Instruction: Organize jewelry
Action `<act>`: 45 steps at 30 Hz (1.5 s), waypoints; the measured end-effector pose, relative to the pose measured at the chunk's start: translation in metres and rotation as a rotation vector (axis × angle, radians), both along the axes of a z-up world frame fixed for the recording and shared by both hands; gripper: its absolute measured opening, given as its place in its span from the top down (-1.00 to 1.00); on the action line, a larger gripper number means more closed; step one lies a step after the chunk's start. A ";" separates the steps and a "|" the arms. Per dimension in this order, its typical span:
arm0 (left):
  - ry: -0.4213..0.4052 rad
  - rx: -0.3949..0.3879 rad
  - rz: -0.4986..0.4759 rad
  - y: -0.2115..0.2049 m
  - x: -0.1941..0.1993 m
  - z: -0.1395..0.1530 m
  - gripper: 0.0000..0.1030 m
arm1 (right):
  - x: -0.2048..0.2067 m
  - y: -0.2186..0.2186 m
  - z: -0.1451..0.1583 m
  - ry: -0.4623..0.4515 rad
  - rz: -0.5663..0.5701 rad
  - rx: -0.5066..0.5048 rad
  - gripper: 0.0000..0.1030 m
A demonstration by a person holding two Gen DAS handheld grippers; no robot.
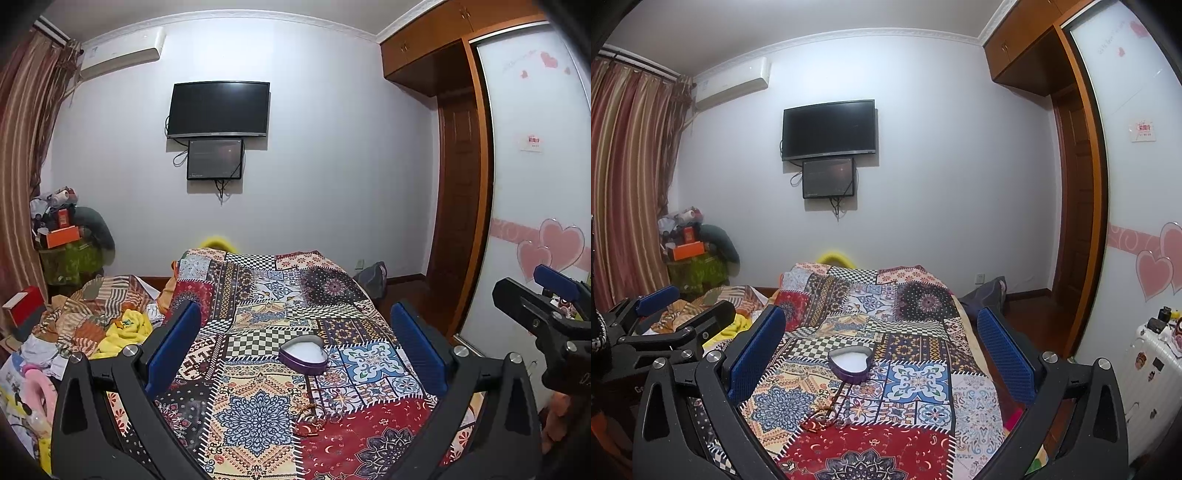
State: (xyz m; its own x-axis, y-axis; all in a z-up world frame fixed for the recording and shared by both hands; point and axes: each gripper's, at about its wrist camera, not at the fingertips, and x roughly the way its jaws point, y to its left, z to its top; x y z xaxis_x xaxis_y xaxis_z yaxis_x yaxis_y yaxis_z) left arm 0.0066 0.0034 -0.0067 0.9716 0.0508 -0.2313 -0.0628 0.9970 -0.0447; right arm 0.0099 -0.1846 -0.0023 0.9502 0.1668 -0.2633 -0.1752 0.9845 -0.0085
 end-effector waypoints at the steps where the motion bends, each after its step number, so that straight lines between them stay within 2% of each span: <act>1: -0.001 0.000 0.000 0.000 0.000 0.000 -1.00 | 0.000 0.000 0.000 0.001 0.000 0.000 -1.00; 36: 0.007 -0.012 -0.001 0.003 0.005 -0.003 -1.00 | 0.006 -0.001 -0.002 0.016 -0.005 0.000 -1.00; 45: 0.035 -0.019 0.010 0.012 0.015 -0.009 -1.00 | 0.016 0.001 -0.011 0.053 -0.009 -0.016 -1.00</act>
